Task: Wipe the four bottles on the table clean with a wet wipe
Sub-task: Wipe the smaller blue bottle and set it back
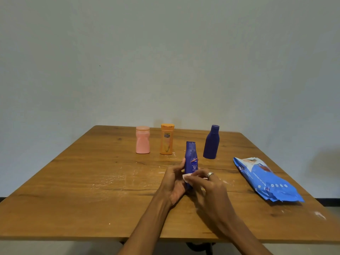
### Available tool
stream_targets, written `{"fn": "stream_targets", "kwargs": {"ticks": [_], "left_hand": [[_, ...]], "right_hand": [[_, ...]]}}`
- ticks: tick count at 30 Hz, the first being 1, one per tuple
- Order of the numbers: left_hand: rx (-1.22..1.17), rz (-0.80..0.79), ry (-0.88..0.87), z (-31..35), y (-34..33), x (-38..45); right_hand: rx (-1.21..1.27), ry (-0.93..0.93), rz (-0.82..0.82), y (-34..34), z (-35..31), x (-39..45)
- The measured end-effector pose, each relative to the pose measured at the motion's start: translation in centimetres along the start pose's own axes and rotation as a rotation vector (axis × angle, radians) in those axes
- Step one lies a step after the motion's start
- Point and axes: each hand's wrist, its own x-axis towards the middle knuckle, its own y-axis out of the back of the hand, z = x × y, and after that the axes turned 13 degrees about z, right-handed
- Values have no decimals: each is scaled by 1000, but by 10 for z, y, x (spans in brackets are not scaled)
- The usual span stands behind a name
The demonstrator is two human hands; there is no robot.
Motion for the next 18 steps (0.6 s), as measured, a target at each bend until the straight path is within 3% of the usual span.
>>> {"fn": "stream_targets", "kwargs": {"ticks": [4,12,18], "left_hand": [[23,-18,36,-1,0,-2],[19,-64,51,-1,-3,-5],[29,-53,44,-2,1,-3]], "right_hand": [[9,-7,60,1,2,11],[57,-75,374,-4,12,75],[93,-56,300,-8,17,59]]}}
